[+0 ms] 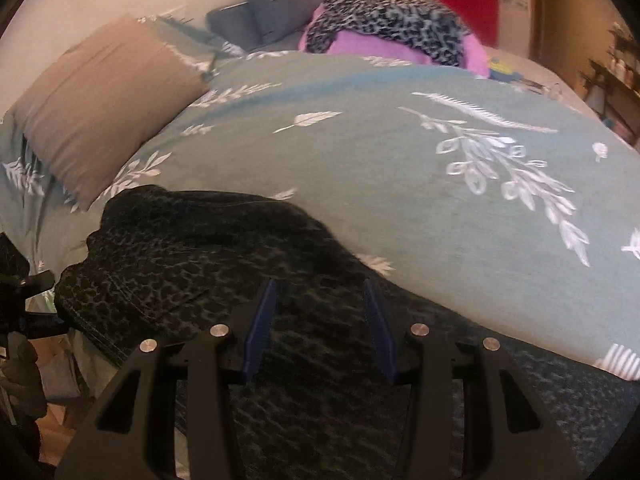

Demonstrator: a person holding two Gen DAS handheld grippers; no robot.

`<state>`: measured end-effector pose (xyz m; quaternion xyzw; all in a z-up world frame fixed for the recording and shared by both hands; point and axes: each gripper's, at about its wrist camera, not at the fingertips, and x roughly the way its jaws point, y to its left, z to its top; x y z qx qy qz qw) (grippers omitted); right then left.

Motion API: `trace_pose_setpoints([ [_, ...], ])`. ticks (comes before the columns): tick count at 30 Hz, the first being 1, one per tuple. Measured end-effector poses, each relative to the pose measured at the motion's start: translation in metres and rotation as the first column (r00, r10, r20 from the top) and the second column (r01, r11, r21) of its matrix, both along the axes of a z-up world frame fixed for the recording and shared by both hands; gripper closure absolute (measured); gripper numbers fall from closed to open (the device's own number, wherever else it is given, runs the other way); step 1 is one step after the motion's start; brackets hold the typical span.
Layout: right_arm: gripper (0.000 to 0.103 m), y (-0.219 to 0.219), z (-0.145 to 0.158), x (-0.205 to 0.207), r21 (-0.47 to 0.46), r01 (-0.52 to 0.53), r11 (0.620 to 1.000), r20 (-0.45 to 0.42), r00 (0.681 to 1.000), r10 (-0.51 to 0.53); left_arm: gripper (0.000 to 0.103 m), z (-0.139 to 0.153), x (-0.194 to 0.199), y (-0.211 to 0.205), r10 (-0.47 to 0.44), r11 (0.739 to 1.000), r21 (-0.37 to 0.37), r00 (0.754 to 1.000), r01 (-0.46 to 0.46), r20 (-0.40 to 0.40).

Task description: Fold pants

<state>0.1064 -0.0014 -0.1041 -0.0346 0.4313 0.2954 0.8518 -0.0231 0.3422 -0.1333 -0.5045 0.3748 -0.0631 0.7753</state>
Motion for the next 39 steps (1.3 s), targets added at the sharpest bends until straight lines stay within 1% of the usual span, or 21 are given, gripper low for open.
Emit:
trace_pose_setpoints([
  [1, 0.056, 0.007, -0.002, 0.001, 0.001, -0.011, 1.000, -0.008, 1.000, 0.011, 0.034, 0.001, 0.001, 0.001, 0.002, 1.000, -0.004, 1.000, -0.002, -0.008],
  [5, 0.056, 0.031, -0.006, 0.001, 0.012, -0.060, 0.998, -0.033, 0.998, 0.060, 0.033, 0.001, 0.004, 0.008, 0.002, 0.999, -0.049, 1.000, -0.003, -0.022],
  [8, 0.056, 0.048, -0.008, -0.006, 0.051, -0.121, 0.991, -0.070, 0.990, 0.124, 0.028, 0.002, 0.006, 0.013, 0.011, 0.997, -0.078, 0.999, -0.013, -0.031],
  [9, 0.056, 0.054, -0.009, -0.008, 0.067, -0.143, 0.987, -0.086, 0.985, 0.149, 0.025, 0.002, 0.007, 0.013, 0.016, 0.996, -0.087, 0.999, -0.019, -0.040],
  [11, 0.056, 0.071, -0.012, -0.020, 0.103, -0.223, 0.969, -0.115, 0.965, 0.234, 0.024, 0.000, 0.010, 0.012, 0.021, 0.995, -0.101, 0.998, -0.026, -0.053],
  [12, 0.056, 0.077, -0.012, -0.024, 0.105, -0.247, 0.963, -0.116, 0.959, 0.258, 0.022, -0.001, 0.013, 0.012, 0.024, 0.994, -0.103, 0.998, -0.030, -0.058],
  [15, 0.056, 0.099, -0.017, -0.043, 0.114, -0.349, 0.930, -0.124, 0.924, 0.362, 0.020, -0.001, 0.019, 0.013, 0.042, 0.992, -0.113, 0.997, -0.049, -0.071],
  [16, 0.056, 0.106, -0.021, -0.050, 0.108, -0.384, 0.917, -0.139, 0.907, 0.397, 0.020, 0.000, 0.020, 0.014, 0.045, 0.992, -0.115, 0.996, -0.054, -0.074],
  [18, 0.056, 0.112, -0.028, -0.062, 0.084, -0.428, 0.900, -0.152, 0.887, 0.436, 0.020, 0.000, 0.023, 0.014, 0.050, 0.992, -0.111, 0.995, -0.059, -0.081],
  [19, 0.054, 0.113, -0.031, -0.069, 0.069, -0.454, 0.888, -0.150, 0.876, 0.459, 0.021, 0.001, 0.025, 0.014, 0.051, 0.992, -0.111, 0.996, -0.060, -0.079],
  [20, 0.053, 0.112, -0.032, -0.074, 0.057, -0.463, 0.884, -0.139, 0.874, 0.466, 0.022, 0.002, 0.027, 0.014, 0.051, 0.992, -0.108, 0.996, -0.059, -0.076],
  [21, 0.051, 0.111, -0.032, -0.078, 0.052, -0.469, 0.882, -0.129, 0.872, 0.472, 0.029, 0.004, 0.031, 0.012, 0.051, 0.994, -0.093, 0.995, -0.059, -0.080],
  [22, 0.050, 0.111, -0.032, -0.080, 0.053, -0.470, 0.881, -0.129, 0.872, 0.473, 0.049, 0.005, 0.035, 0.010, 0.049, 0.995, -0.079, 0.995, -0.056, -0.086],
  [24, 0.050, 0.109, -0.030, -0.081, 0.058, -0.468, 0.882, -0.128, 0.872, 0.472, 0.074, 0.005, 0.043, 0.008, 0.042, 0.996, -0.076, 0.994, -0.049, -0.097],
  [26, 0.050, 0.106, -0.028, -0.078, 0.078, -0.458, 0.886, -0.133, 0.876, 0.464, 0.079, 0.006, 0.046, 0.008, 0.050, 0.996, -0.072, 0.994, -0.058, -0.096],
  [29, 0.050, 0.097, -0.021, -0.074, 0.111, -0.435, 0.894, -0.130, 0.885, 0.446, 0.082, 0.022, 0.051, 0.004, 0.041, 0.999, 0.006, 0.998, -0.041, -0.056],
  [31, 0.050, 0.092, -0.014, -0.072, 0.142, -0.411, 0.900, -0.117, 0.896, 0.428, 0.082, 0.040, 0.059, 0.004, 0.025, 0.996, 0.081, 1.000, -0.025, -0.005],
  [33, 0.050, 0.090, -0.009, -0.069, 0.163, -0.395, 0.904, -0.110, 0.903, 0.414, 0.082, 0.054, 0.068, 0.010, 0.025, 0.987, 0.159, 0.998, -0.032, 0.050],
  [35, 0.050, 0.086, -0.004, -0.066, 0.174, -0.375, 0.911, -0.096, 0.914, 0.395, 0.082, 0.061, 0.077, 0.019, -0.005, 0.982, 0.187, 0.993, -0.017, 0.119],
  [37, 0.049, 0.082, -0.005, -0.063, 0.169, -0.363, 0.916, -0.104, 0.918, 0.383, 0.082, 0.058, 0.083, 0.025, -0.034, 0.976, 0.219, 0.992, 0.007, 0.120],
  [39, 0.049, 0.076, -0.014, -0.060, 0.157, -0.346, 0.925, -0.136, 0.920, 0.367, 0.082, 0.043, 0.083, 0.031, -0.056, 0.967, 0.252, 0.995, 0.032, 0.087],
])
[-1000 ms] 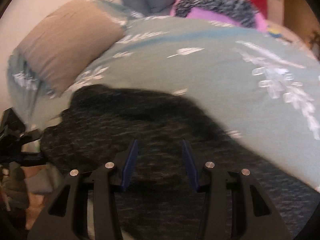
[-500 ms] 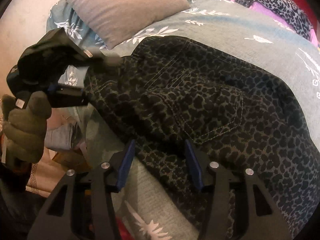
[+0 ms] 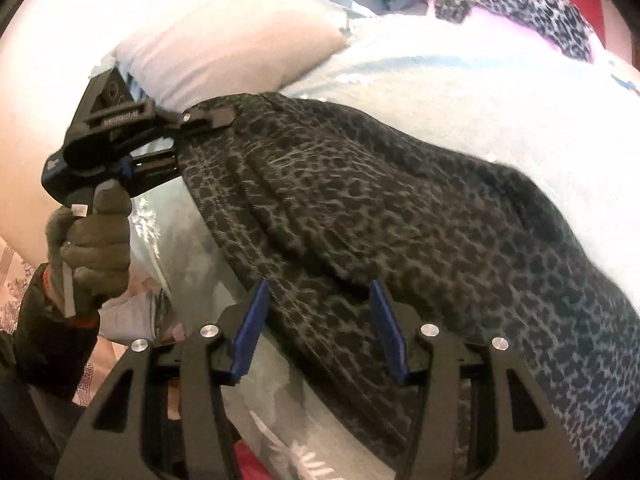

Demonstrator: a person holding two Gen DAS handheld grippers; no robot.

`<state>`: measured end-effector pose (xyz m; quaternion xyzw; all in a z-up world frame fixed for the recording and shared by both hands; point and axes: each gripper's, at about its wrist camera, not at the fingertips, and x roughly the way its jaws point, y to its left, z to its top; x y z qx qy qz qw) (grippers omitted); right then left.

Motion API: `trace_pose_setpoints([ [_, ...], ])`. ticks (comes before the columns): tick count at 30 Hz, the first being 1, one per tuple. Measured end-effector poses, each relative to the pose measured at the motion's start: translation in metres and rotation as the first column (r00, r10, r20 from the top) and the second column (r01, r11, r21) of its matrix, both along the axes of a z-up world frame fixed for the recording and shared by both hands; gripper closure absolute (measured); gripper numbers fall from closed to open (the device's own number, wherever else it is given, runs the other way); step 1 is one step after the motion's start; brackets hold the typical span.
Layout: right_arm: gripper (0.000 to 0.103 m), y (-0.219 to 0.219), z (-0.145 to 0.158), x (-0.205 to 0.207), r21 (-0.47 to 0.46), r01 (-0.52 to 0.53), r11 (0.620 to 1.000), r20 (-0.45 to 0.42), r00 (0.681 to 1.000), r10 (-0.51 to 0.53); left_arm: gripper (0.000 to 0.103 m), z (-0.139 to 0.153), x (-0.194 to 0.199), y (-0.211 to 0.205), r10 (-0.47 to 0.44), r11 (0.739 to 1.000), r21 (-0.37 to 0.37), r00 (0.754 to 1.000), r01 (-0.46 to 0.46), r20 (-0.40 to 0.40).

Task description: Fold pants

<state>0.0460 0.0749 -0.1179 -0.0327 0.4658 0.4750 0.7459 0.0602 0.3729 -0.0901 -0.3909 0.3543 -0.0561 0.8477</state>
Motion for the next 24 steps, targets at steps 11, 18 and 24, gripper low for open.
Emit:
trace_pose_setpoints([
  [11, 0.046, -0.012, -0.025, -0.012, -0.046, -0.029, 0.999, -0.084, 0.996, 0.025, 0.080, -0.039, -0.014, 0.004, 0.022, 0.998, 0.060, 0.996, -0.017, -0.086],
  [18, 0.046, -0.037, -0.024, -0.017, -0.015, 0.015, 1.000, -0.108, 0.994, -0.017, 0.080, -0.020, -0.012, -0.011, 0.005, 0.986, 0.165, 0.996, 0.010, -0.086],
  [24, 0.046, -0.068, -0.021, -0.022, -0.091, 0.072, 0.993, -0.010, 0.997, -0.073, 0.080, -0.028, -0.016, -0.006, 0.039, 0.991, 0.132, 0.992, -0.023, -0.120],
])
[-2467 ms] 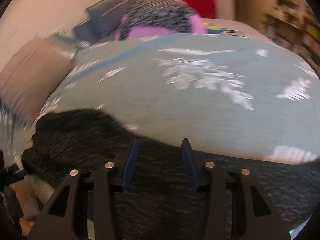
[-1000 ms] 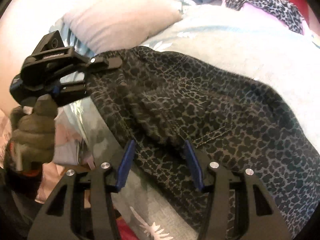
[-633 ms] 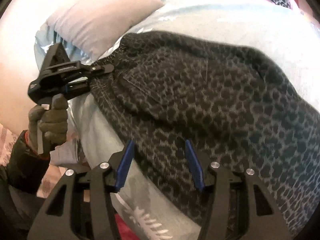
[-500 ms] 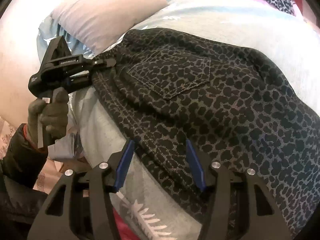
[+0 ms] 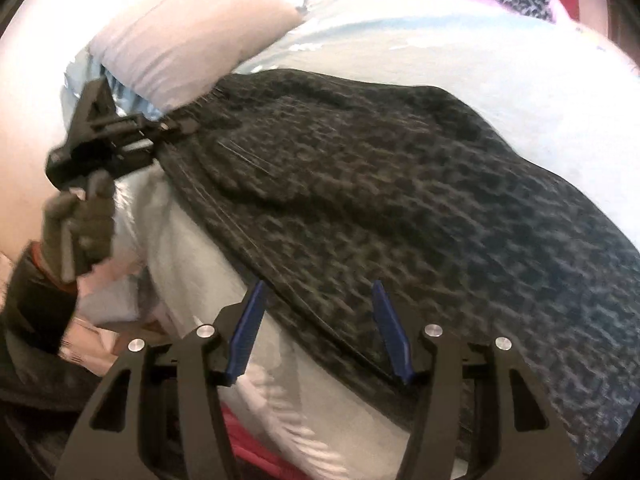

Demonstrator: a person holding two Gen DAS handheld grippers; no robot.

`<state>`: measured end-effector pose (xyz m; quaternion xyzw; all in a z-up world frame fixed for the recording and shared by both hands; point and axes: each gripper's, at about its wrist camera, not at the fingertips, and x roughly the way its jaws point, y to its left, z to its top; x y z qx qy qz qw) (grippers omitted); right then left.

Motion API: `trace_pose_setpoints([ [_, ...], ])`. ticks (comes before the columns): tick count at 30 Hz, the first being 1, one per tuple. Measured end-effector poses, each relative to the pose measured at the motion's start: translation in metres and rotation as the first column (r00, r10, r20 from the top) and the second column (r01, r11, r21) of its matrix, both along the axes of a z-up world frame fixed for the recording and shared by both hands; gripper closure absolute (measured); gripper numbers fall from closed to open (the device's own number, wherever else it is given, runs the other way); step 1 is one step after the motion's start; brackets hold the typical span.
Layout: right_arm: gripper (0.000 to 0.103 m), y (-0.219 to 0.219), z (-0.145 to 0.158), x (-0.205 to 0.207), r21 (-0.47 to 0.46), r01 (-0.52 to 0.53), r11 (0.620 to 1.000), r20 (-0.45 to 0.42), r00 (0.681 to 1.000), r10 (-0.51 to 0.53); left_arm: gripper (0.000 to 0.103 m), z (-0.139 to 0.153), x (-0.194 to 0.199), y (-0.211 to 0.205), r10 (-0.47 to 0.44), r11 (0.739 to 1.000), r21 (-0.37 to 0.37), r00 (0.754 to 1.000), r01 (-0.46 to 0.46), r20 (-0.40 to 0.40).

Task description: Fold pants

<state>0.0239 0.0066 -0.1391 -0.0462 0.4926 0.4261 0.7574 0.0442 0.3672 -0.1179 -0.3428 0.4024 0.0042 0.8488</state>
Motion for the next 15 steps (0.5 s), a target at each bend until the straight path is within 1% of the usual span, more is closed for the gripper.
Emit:
trace_pose_setpoints([
  [3, 0.046, -0.007, -0.006, -0.002, -0.030, 0.000, 1.000, 0.026, 1.000, 0.001, 0.080, 0.003, 0.001, -0.004, 0.002, 1.000, 0.022, 1.000, -0.002, -0.003],
  [4, 0.046, -0.003, -0.009, -0.001, -0.034, -0.003, 0.999, 0.041, 0.999, 0.004, 0.080, 0.004, 0.001, -0.004, 0.004, 1.000, 0.025, 1.000, -0.003, -0.006],
  [8, 0.047, 0.000, -0.014, -0.005, -0.072, -0.023, 0.997, 0.119, 0.992, 0.032, 0.080, 0.009, 0.004, -0.007, 0.010, 0.999, 0.034, 1.000, -0.009, -0.011],
  [9, 0.051, 0.004, -0.015, -0.007, -0.082, -0.027, 0.996, 0.137, 0.990, 0.038, 0.080, 0.010, 0.005, -0.007, 0.009, 0.999, 0.039, 1.000, -0.009, -0.011],
  [10, 0.061, 0.006, -0.016, -0.008, -0.102, -0.029, 0.994, 0.165, 0.985, 0.045, 0.080, 0.011, 0.006, -0.008, 0.009, 0.999, 0.047, 1.000, -0.008, -0.011],
  [11, 0.068, 0.008, -0.018, -0.010, -0.115, -0.029, 0.993, 0.180, 0.982, 0.049, 0.080, 0.012, 0.006, -0.008, 0.008, 0.999, 0.051, 1.000, -0.008, -0.012],
  [12, 0.083, 0.008, -0.018, -0.011, -0.118, -0.028, 0.993, 0.186, 0.981, 0.050, 0.080, 0.013, 0.007, -0.008, 0.009, 0.999, 0.054, 1.000, -0.009, -0.013],
  [13, 0.095, 0.008, -0.016, -0.010, -0.100, -0.034, 0.994, 0.173, 0.984, 0.051, 0.080, 0.014, 0.007, -0.009, 0.010, 0.998, 0.054, 1.000, -0.009, -0.014],
  [15, 0.098, 0.006, -0.009, -0.013, -0.079, -0.030, 0.996, 0.175, 0.984, 0.044, 0.080, 0.016, 0.006, -0.009, 0.013, 0.998, 0.058, 1.000, -0.012, -0.015],
])
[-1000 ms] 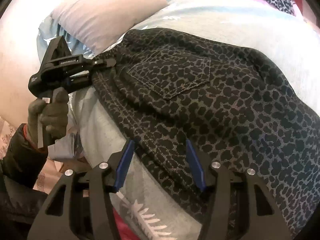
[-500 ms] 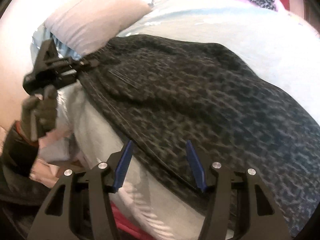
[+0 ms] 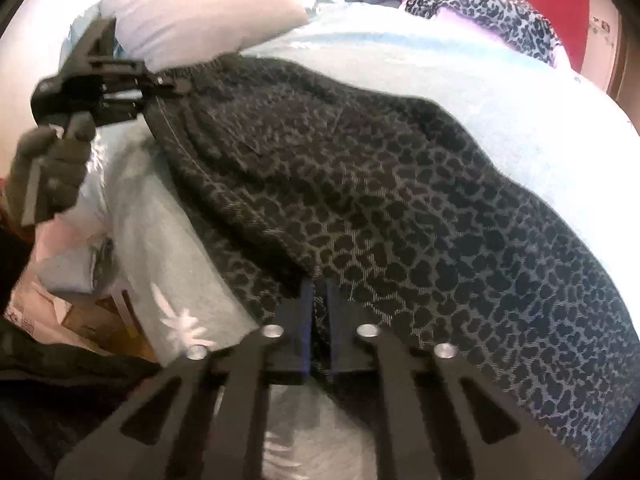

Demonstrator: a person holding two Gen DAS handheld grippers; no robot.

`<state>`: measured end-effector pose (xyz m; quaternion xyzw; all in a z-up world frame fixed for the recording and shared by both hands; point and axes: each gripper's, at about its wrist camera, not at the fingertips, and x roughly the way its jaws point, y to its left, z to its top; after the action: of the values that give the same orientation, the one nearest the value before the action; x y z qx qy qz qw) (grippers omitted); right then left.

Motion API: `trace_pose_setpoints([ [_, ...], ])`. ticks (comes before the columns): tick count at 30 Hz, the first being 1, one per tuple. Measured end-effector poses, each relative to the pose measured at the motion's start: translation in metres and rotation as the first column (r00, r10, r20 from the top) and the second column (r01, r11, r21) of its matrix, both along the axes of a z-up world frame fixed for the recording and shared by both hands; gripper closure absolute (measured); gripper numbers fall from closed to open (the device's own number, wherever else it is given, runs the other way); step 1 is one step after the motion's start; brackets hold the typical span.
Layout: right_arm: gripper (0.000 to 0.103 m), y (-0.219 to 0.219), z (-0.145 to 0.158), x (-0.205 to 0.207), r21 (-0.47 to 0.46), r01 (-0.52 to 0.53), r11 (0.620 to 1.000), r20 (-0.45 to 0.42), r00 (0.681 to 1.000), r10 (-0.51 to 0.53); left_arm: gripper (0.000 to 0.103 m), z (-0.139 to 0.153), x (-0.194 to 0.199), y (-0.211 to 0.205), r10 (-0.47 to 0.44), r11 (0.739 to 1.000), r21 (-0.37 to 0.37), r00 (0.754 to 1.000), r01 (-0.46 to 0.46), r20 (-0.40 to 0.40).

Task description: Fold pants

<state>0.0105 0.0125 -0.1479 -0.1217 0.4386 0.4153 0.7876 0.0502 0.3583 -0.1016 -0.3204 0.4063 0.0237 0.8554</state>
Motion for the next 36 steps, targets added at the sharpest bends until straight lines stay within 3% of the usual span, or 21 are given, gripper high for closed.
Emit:
trace_pose_setpoints([
  [4, 0.098, -0.010, 0.018, -0.009, 0.052, -0.038, 0.998, -0.023, 0.999, 0.040, 0.080, 0.002, -0.008, 0.003, 0.010, 1.000, 0.013, 1.000, -0.010, 0.000],
  [8, 0.097, -0.014, -0.003, -0.004, 0.048, -0.029, 0.998, -0.110, 0.993, 0.034, 0.080, -0.010, -0.010, 0.005, 0.029, 0.999, 0.018, 0.999, -0.028, -0.037],
  [11, 0.091, -0.020, -0.011, 0.003, 0.079, -0.003, 0.997, -0.173, 0.985, 0.017, 0.079, -0.014, -0.011, 0.002, 0.032, 0.999, 0.041, 0.999, -0.031, -0.041],
  [13, 0.079, -0.030, -0.004, 0.004, 0.114, 0.005, 0.993, -0.175, 0.984, 0.016, 0.074, -0.010, -0.014, 0.001, 0.033, 0.998, 0.049, 0.999, -0.031, -0.041],
  [16, 0.066, -0.055, 0.005, 0.009, 0.150, 0.063, 0.987, -0.165, 0.986, -0.037, 0.059, -0.002, -0.021, 0.003, 0.061, 0.993, 0.106, 0.997, -0.055, -0.054],
  [19, 0.066, -0.088, 0.005, 0.017, 0.151, 0.157, 0.976, -0.171, 0.977, -0.131, 0.057, 0.011, -0.034, 0.011, 0.123, 0.983, 0.143, 0.992, -0.117, -0.036],
  [23, 0.066, -0.137, 0.003, 0.027, 0.151, 0.313, 0.937, -0.181, 0.941, -0.285, 0.057, 0.032, -0.041, 0.005, 0.162, 0.970, 0.183, 0.987, -0.160, 0.006],
  [28, 0.066, -0.186, -0.015, 0.027, 0.104, 0.422, 0.901, -0.198, 0.896, -0.397, 0.056, 0.036, -0.014, -0.046, 0.035, 0.975, 0.219, 0.999, -0.038, 0.021],
  [36, 0.064, -0.209, -0.023, -0.002, 0.168, 0.404, 0.899, -0.212, 0.906, -0.367, 0.056, 0.006, 0.040, -0.163, -0.214, 0.960, 0.173, 0.976, 0.218, -0.041],
])
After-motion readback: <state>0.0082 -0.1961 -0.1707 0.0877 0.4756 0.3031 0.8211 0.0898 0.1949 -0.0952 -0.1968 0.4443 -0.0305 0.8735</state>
